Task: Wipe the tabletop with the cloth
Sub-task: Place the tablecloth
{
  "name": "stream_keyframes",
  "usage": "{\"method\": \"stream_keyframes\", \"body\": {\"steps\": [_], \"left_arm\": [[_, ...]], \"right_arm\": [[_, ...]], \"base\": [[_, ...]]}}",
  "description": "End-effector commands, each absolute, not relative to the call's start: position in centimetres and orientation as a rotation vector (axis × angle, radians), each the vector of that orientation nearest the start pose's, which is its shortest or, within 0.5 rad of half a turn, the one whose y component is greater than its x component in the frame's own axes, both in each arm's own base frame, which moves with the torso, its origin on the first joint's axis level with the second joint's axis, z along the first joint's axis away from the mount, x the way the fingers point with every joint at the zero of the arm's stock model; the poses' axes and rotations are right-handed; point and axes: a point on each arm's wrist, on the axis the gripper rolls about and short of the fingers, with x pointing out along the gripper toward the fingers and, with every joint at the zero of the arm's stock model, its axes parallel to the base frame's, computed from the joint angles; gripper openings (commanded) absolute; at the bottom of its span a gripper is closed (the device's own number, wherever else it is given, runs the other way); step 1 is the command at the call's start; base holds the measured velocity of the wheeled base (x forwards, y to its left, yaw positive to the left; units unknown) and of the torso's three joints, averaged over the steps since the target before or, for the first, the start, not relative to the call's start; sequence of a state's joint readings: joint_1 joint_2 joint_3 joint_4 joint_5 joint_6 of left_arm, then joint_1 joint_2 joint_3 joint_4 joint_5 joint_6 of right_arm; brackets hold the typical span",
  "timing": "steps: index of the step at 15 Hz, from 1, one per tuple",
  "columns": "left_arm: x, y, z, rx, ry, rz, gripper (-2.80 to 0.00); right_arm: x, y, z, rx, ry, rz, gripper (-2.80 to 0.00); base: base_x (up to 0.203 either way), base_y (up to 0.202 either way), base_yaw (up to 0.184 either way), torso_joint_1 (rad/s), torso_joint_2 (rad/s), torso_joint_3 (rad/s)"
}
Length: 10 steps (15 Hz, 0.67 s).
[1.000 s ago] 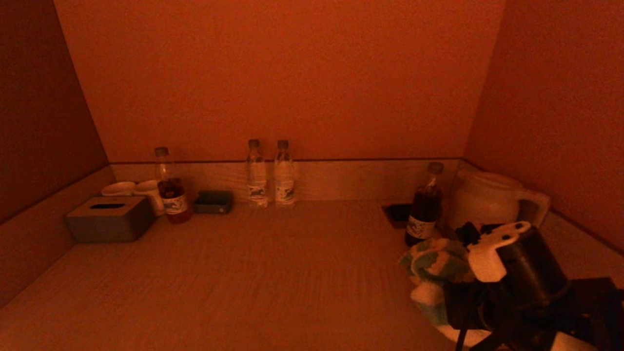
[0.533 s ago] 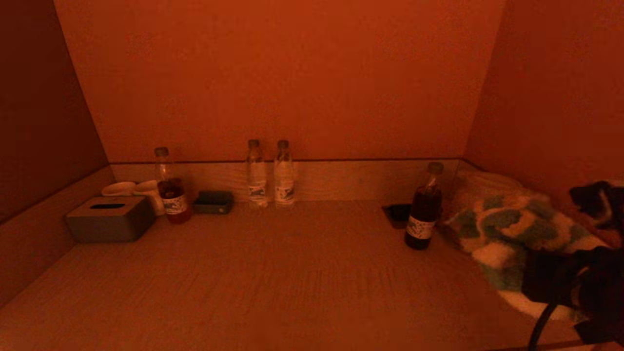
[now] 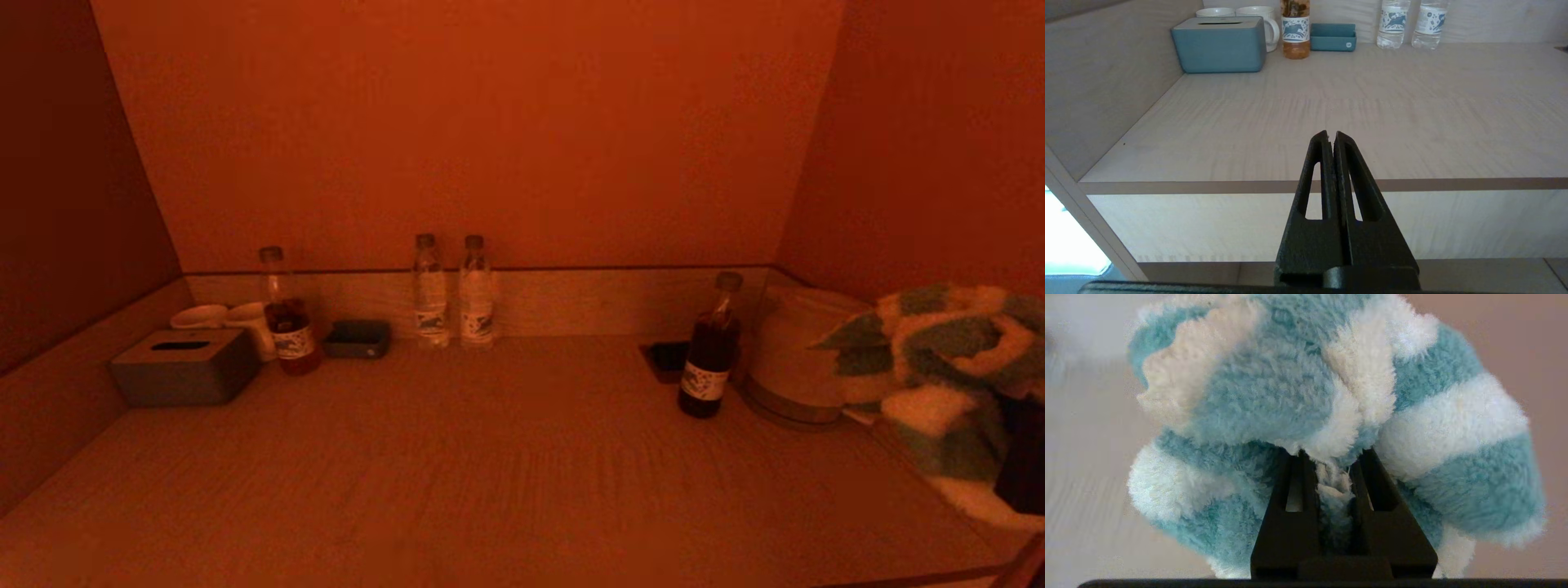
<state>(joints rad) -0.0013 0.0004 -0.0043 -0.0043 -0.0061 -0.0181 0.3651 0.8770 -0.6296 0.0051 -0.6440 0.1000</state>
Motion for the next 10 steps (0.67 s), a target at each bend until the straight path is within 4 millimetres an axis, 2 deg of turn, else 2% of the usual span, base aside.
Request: {"method": "stream_keyframes", "body": {"steps": [1,6,10], "left_arm": [[-2.3,0.0,7.7,-0.018,-0.008,-0.008,-2.80],[-2.3,0.0,7.7,-0.018,-0.008,-0.006,-2.80],[-2.3,0.0,7.7,-0.018,-0.008,-0.008,-2.80]], "right_arm": [[7.2,1.0,25.2,-0.021,0.119,-0.328,-2.80],[6.4,0.6,27.3,-0.033,0.047,-0.344,-2.80],[6.8,0.7,27.9,-0.030,0.043,-0.343,-2.80]], "base": [[0.000,0.000,0.000,0.000,0.00,0.000],[0.000,0.000,0.000,0.000,0.00,0.000],[0.000,0.000,0.000,0.000,0.00,0.000]]}}
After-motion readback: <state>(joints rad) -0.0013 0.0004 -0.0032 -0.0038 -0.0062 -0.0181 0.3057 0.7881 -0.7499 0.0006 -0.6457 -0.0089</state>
